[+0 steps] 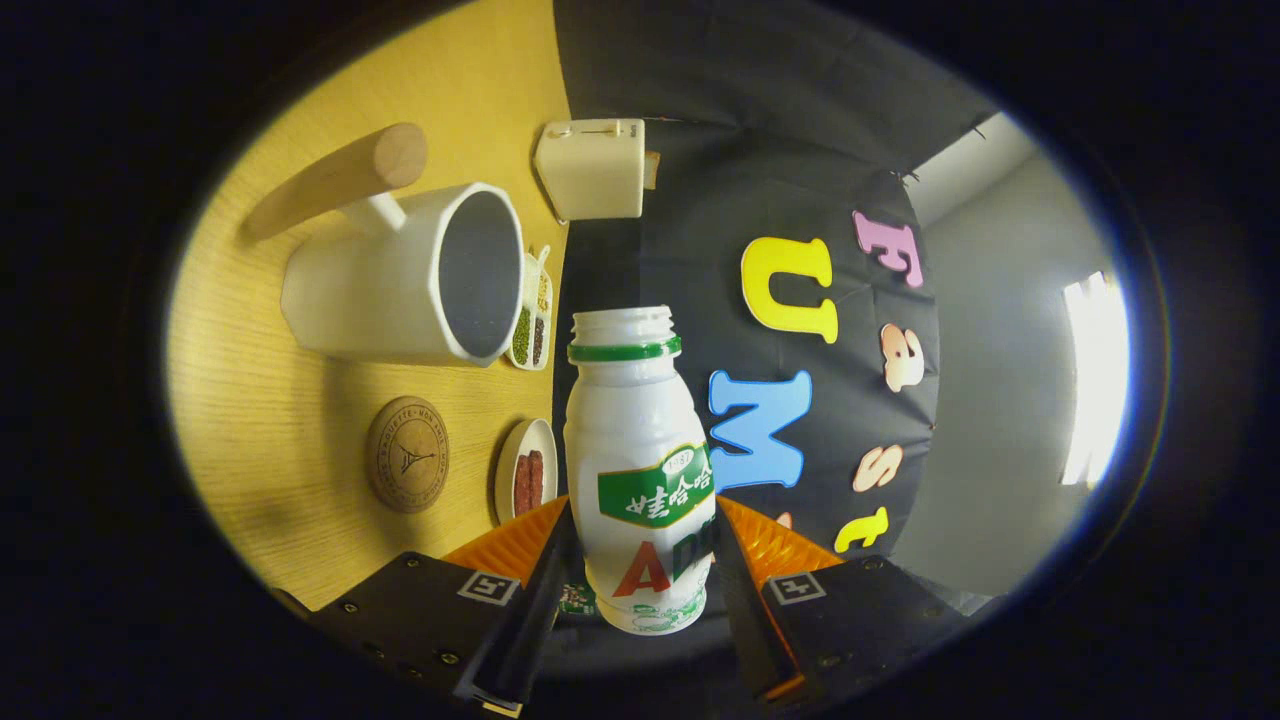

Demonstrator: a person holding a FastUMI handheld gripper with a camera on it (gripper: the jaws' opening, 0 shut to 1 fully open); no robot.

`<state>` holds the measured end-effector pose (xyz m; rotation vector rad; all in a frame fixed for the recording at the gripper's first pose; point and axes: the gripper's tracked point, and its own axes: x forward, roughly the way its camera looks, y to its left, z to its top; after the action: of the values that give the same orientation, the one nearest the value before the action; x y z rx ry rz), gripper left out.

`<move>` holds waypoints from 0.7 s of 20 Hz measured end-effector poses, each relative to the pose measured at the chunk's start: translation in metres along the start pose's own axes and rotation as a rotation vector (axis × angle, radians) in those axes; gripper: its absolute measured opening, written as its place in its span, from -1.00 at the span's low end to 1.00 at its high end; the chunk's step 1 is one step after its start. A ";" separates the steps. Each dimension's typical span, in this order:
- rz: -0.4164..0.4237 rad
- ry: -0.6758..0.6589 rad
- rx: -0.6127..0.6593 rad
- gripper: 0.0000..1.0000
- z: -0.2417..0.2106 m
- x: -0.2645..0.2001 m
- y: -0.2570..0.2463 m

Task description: Take the bottle from table, then pour the juice into the cup, finally place the bottle on the coaster

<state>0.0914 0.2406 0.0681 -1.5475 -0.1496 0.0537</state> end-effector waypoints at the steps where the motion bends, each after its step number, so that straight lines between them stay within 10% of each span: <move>1: 0.011 0.002 0.040 0.51 -0.001 -0.001 0.002; 14: 0.153 0.017 0.489 0.51 0.002 0.004 0.026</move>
<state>0.0964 0.2440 0.0427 -1.0679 -0.0008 0.1847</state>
